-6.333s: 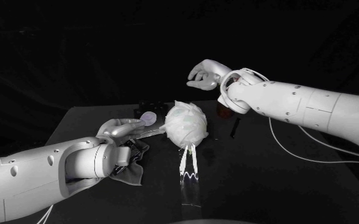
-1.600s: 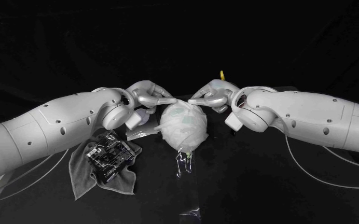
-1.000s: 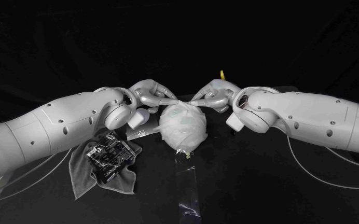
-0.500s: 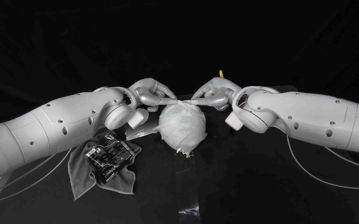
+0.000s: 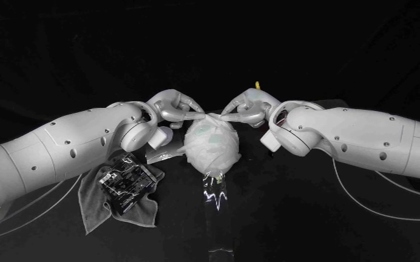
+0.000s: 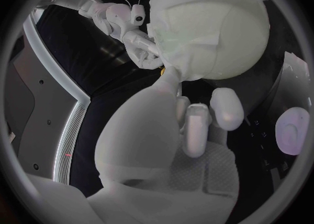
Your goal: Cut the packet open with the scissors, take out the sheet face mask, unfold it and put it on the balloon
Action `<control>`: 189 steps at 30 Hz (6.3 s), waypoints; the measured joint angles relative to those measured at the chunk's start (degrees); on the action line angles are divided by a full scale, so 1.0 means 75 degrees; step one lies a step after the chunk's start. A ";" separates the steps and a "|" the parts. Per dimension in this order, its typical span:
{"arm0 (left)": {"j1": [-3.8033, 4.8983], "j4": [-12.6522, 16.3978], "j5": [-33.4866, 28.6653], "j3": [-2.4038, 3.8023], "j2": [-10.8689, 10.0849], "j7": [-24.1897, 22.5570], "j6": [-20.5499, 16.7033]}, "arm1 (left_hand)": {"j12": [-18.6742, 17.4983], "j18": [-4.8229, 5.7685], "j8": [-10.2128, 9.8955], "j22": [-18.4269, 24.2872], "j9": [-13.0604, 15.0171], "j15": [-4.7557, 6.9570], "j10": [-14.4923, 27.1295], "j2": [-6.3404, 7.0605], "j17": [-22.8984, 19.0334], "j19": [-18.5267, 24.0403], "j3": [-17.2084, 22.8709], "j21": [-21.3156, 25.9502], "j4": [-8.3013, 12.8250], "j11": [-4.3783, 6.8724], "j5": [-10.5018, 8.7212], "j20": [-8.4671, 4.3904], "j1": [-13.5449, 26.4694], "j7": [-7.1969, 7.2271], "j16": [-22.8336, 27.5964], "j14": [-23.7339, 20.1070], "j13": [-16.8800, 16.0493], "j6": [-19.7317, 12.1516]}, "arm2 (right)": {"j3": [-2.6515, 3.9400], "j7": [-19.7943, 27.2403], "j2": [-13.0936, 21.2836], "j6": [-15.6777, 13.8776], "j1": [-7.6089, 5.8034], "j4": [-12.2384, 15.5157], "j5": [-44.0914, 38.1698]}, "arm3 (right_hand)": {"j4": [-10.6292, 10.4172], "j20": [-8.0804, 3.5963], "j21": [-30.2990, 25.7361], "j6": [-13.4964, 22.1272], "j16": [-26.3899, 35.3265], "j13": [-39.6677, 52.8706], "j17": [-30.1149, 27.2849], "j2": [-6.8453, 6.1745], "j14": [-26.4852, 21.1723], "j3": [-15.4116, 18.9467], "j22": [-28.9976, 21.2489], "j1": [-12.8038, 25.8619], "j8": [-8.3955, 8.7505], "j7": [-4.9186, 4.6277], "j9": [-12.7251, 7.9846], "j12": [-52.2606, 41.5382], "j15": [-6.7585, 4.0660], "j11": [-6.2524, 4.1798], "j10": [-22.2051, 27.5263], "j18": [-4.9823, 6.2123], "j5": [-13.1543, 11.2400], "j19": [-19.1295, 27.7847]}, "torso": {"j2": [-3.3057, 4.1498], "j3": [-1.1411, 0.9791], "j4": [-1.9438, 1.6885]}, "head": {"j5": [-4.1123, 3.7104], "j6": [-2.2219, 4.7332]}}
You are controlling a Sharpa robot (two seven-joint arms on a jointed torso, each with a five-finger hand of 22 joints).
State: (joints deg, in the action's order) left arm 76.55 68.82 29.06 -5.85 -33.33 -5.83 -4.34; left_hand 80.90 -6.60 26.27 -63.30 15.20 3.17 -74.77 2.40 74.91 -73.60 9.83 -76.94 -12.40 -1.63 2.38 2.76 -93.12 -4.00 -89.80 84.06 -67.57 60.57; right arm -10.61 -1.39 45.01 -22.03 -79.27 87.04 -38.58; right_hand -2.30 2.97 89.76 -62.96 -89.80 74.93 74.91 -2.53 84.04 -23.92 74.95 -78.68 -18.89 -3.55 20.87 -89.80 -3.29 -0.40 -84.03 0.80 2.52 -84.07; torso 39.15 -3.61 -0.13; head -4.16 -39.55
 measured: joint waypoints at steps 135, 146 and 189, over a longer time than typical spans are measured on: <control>-0.0031 0.0246 -0.0420 -0.0013 -0.0351 0.0229 -0.0309 | -0.0404 0.0119 0.0665 -0.0042 -0.0111 -0.0066 -0.0098 0.0961 0.0005 -0.0041 0.2731 -0.0028 0.0578 0.0180 0.0017 0.0015 0.1292 -0.0028 0.0001 -0.0014 0.0359 -0.0303 | -0.0003 0.0033 0.0123 -0.1148 0.0222 0.0007 0.0193 | -0.0049 -0.0012 -0.0018 0.0289 0.0004 0.0001 -0.0002 -0.0187 -0.0014 -0.0579 -0.0003 0.0302 -0.0400 -0.0013 0.0833 0.0000 -0.0040 -0.0013 0.0013 0.0001 -0.0002 0.0014 | -0.0001 -0.0001 0.0007 | -0.0033 -0.0061; -0.0031 0.0233 -0.0458 -0.0011 -0.0340 0.0260 -0.0421 | -0.0405 0.0121 0.0744 -0.0079 -0.0111 -0.0014 -0.0166 0.1000 0.0005 -0.0069 0.2857 -0.0060 0.0663 0.0214 0.0002 -0.0013 0.1332 -0.0014 0.0003 -0.0014 0.0295 -0.0318 | -0.0003 0.0031 -0.0015 -0.1442 0.0218 -0.0096 -0.0128 | 0.0046 -0.0011 0.0006 0.0315 0.0023 -0.0004 0.0000 -0.0207 -0.0015 -0.0718 0.0001 0.0383 -0.0531 0.0013 0.0833 0.0013 -0.0038 -0.0012 0.0013 0.0000 0.0016 0.0016 | -0.0001 -0.0005 0.0006 | -0.0012 -0.0051; -0.0018 0.0016 -0.0133 0.0041 -0.0341 0.0694 -0.0673 | -0.0377 0.0132 0.0887 -0.0186 -0.0111 -0.0016 -0.0285 0.1109 0.0005 -0.0123 0.3131 -0.0118 0.0811 0.0234 0.0030 -0.0066 0.1545 0.0028 0.0001 -0.0014 0.0326 -0.0385 | 0.0007 -0.0275 -0.0702 -0.1725 0.0172 -0.0822 -0.1876 | 0.0309 -0.0039 -0.0017 0.0374 0.0000 0.0000 0.0005 -0.0354 -0.0019 -0.0998 -0.0001 0.0532 -0.0680 0.0037 0.1082 0.0007 -0.0035 -0.0011 0.0015 0.0000 -0.0002 0.0014 | -0.0006 -0.0004 0.0013 | 0.0024 -0.0153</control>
State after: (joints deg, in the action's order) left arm 76.42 68.94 28.07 -5.55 -35.88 -0.63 -9.39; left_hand 78.08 -5.61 32.92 -64.70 14.36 3.05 -76.91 10.72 74.94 -74.52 33.31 -77.82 -6.32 0.13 2.60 2.26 -81.53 -3.79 -89.79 83.95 -65.13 57.69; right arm -10.55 -3.45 39.74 -34.97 -77.97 80.87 -52.65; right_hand 0.02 2.68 89.63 -60.15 -89.80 74.94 74.95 -5.18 83.89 -31.40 74.94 -74.70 -23.99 -3.27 28.98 -89.75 -3.55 -0.48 -83.92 0.80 2.51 -83.97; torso 39.11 -3.64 -0.03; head -3.98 -40.70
